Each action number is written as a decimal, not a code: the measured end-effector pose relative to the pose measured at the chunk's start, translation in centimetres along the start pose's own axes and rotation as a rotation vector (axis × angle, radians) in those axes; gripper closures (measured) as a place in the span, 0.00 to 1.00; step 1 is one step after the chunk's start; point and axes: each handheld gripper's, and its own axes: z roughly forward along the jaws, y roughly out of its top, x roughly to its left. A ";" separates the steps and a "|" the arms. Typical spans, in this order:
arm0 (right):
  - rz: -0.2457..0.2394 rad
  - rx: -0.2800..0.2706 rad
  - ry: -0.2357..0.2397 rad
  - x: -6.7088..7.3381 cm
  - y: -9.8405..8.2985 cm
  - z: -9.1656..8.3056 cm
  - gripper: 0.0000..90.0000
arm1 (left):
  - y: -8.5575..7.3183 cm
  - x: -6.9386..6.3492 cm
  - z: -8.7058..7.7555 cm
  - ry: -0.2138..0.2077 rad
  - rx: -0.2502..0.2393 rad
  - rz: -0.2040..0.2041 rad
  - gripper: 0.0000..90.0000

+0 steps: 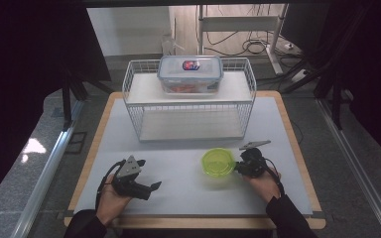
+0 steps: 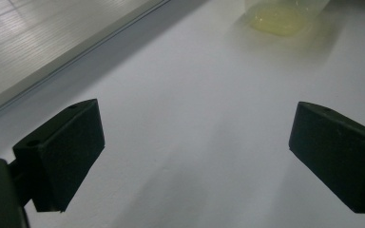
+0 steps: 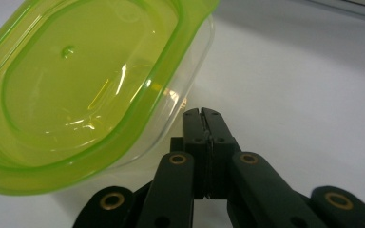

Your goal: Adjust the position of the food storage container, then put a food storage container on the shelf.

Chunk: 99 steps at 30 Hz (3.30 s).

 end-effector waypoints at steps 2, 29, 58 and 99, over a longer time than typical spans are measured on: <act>-0.008 0.006 0.009 0.5 0.1 0.3 0.99 | 0.0 0.0 0.0 0.000 0.001 0.001 0.05; -0.112 0.028 0.038 3.8 1.0 2.1 0.89 | 0.0 0.0 0.0 -0.004 0.008 0.003 0.05; -0.175 -0.100 0.023 2.5 -0.7 -2.1 0.05 | -0.1 -0.3 0.6 -0.019 0.067 0.025 0.06; 0.018 -0.030 0.277 2.9 3.8 -0.1 0.53 | -0.1 -0.3 0.6 -0.017 0.071 0.032 0.06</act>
